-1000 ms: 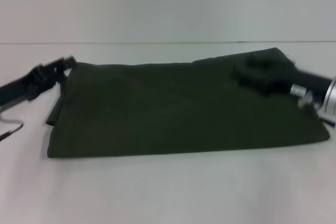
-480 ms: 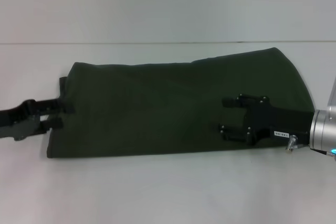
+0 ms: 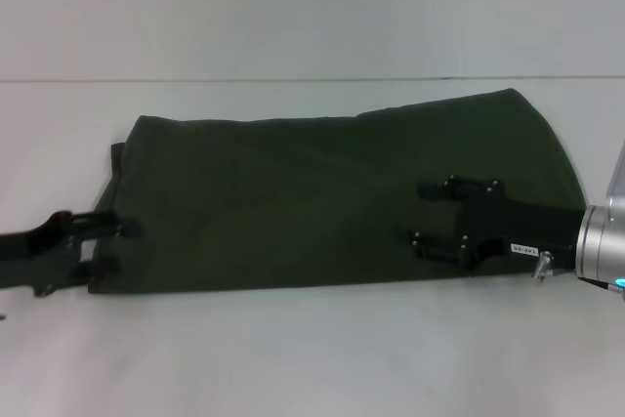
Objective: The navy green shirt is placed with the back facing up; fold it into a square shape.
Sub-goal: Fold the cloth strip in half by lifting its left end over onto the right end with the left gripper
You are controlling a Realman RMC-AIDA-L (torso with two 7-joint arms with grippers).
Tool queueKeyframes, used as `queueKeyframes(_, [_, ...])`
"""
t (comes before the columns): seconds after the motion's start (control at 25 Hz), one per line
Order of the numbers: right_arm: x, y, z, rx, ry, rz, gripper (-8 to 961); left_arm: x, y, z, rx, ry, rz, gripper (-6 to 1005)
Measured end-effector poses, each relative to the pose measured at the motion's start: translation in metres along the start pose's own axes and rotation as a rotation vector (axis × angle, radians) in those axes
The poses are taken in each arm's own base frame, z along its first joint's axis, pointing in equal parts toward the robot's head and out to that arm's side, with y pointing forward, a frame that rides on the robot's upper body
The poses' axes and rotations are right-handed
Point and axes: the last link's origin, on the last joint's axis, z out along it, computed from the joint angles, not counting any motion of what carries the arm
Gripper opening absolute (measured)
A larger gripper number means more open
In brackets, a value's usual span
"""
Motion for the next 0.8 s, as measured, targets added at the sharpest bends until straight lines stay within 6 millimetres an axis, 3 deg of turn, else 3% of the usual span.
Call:
queueKeyframes(0.36, [0.001, -0.004, -0.001, 0.030, 0.003, 0.014, 766, -0.024, -0.025, -0.026, -0.064, 0.048, -0.222, 686])
queueKeyframes(0.8, [0.002, -0.004, -0.002, 0.026, 0.009, -0.007, 766, -0.031, -0.040, -0.024, -0.014, 0.075, -0.308, 686])
